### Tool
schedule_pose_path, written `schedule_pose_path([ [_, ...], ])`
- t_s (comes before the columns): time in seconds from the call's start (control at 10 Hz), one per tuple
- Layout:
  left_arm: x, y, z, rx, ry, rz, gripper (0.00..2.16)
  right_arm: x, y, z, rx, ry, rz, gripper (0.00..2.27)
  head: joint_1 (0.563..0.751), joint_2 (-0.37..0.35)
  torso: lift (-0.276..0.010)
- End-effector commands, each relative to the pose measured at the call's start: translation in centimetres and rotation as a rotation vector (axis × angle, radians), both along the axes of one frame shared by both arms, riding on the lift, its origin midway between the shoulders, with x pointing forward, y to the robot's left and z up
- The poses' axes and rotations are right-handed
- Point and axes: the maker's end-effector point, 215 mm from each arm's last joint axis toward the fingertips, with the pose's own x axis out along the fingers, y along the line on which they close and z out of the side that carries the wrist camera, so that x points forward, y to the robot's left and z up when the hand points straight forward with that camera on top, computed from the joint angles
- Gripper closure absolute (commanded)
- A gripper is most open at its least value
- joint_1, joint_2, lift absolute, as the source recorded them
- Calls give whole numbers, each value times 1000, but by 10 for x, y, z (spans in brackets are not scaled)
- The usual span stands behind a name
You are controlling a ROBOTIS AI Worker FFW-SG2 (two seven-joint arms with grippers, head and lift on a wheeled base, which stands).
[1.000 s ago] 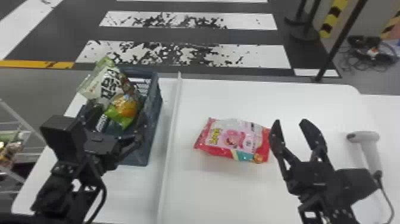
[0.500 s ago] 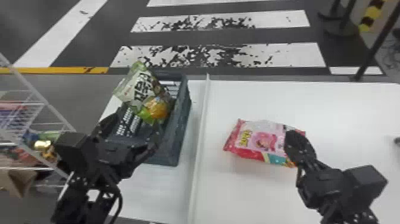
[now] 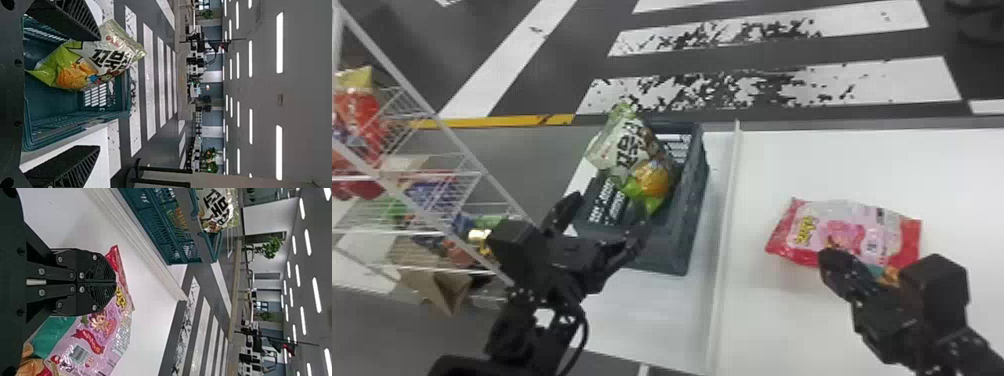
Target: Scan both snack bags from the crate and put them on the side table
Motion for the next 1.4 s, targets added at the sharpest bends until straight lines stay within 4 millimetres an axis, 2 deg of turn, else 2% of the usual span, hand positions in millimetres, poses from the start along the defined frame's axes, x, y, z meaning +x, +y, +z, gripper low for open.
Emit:
schedule_pose_path([
  [0.0,0,6,0,-11,-6,4,-2,-1,11,-12,-36,48,41,2246,695,329,-87],
  [0.3,-3,11,-2,-9,1,10,-2,6,50,-24,-68,86,149,2250,695,350,-87],
  [0.5,-5,15,-4,-12,6,15,-2,16,67,-36,-89,108,201,2246,695,350,-87],
  [0.9,-13,24,-3,0,12,25,-2,50,77,-54,-137,135,231,2250,695,350,-87],
  [1.3,-18,30,1,3,14,31,-2,94,67,-54,-179,124,190,2246,695,350,-87],
])
